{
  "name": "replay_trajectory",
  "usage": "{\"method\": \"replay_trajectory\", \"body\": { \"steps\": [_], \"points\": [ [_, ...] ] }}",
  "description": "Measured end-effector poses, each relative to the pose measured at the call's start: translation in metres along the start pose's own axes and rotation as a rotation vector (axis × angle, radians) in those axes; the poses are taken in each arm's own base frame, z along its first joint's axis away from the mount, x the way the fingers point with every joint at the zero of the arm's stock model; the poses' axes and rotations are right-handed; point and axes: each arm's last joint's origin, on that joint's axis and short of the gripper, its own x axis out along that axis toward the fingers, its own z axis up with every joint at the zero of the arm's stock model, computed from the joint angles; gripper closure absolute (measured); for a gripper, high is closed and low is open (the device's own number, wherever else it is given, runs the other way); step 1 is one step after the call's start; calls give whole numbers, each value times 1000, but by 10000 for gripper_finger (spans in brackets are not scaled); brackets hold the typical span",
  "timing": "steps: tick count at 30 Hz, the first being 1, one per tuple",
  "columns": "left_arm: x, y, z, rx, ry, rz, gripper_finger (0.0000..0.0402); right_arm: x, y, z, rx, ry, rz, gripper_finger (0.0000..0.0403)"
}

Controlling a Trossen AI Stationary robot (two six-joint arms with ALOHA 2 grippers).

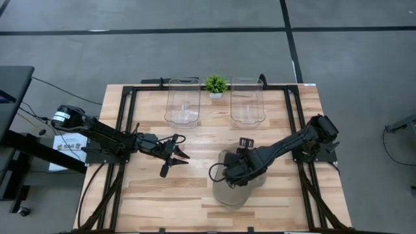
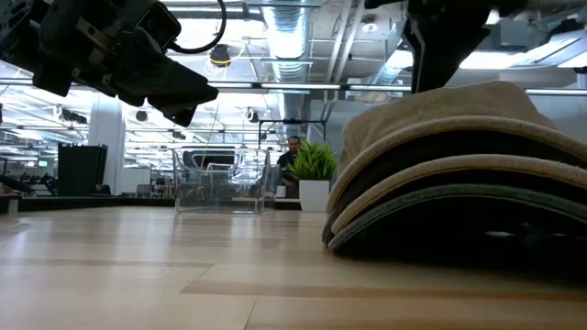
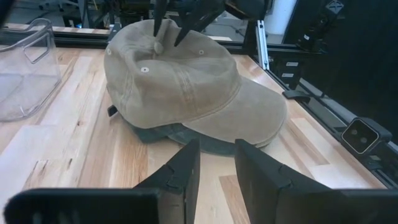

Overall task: Pick & Place hat
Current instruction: Put the top brown cap into the right transparent bin

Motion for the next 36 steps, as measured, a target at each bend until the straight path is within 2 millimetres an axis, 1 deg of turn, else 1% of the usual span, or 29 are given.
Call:
{"method": "replay_trajectory", "body": {
  "steps": [10, 12, 15, 22, 28, 32, 36],
  "points": [
    [0, 0, 0, 0, 2, 0, 304, 1, -1, -1, 15, 14, -8, 183],
    [0, 0, 0, 0, 3, 0, 304, 3, -1, -2, 13, 19, -12, 175],
    [0, 0, 0, 0, 3, 0, 304, 8, -1, -5, 4, 36, -24, 175],
    [0, 0, 0, 0, 4, 0, 304, 18, -1, -11, 3, 38, -84, 199],
    [0, 0, -1, 0, 5, 0, 304, 22, 0, -12, 4, 25, -102, 233],
    [0, 0, -1, 0, 7, 0, 304, 22, 0, -12, 6, 15, -107, 269],
    [0, 0, -1, 0, 8, 0, 304, 22, 0, -12, 7, 15, -106, 322]
  ]
}}
